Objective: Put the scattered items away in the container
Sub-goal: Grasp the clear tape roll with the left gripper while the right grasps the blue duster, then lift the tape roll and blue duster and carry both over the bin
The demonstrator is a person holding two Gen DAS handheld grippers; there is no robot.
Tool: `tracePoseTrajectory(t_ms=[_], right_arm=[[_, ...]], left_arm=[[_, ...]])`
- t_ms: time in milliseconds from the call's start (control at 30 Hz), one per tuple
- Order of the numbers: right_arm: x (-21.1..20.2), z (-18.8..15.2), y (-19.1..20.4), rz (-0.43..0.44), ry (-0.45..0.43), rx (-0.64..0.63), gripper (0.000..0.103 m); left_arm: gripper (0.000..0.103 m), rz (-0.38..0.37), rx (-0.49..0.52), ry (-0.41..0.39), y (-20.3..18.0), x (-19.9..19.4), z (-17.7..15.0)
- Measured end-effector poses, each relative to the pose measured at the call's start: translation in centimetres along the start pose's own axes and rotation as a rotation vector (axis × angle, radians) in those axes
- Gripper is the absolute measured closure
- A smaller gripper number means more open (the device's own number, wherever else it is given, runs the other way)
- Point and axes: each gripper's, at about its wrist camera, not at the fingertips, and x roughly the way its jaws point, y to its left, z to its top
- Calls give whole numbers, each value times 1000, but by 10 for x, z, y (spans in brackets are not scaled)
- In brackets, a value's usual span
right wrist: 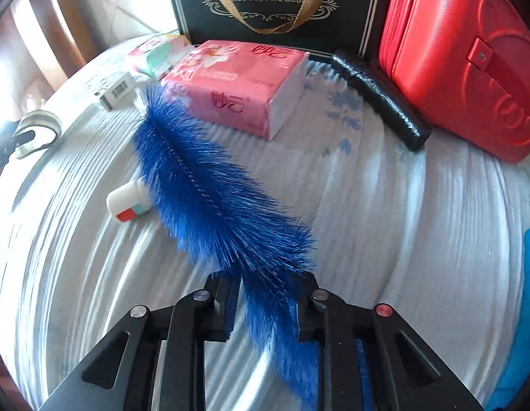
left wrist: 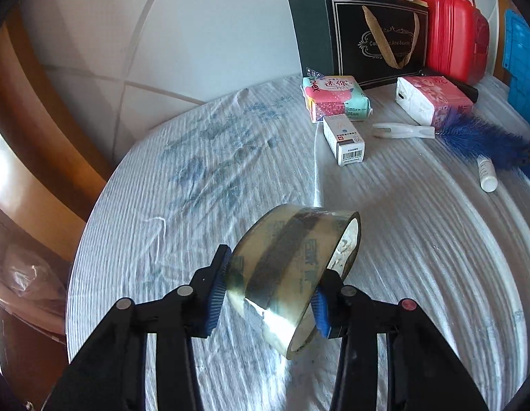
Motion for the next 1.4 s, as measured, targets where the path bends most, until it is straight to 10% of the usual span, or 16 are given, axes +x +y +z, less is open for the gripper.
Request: tracePoseTrajectory(t_ms=[600,1400], right_arm=[[-103,-91,36,164,18,145,95],[-253,-137,26,200,-126,197,95]], left_arm=[[70,31,-273,57,-9,-124,-50],[70,55,-282,-38,-66,-278,-19]])
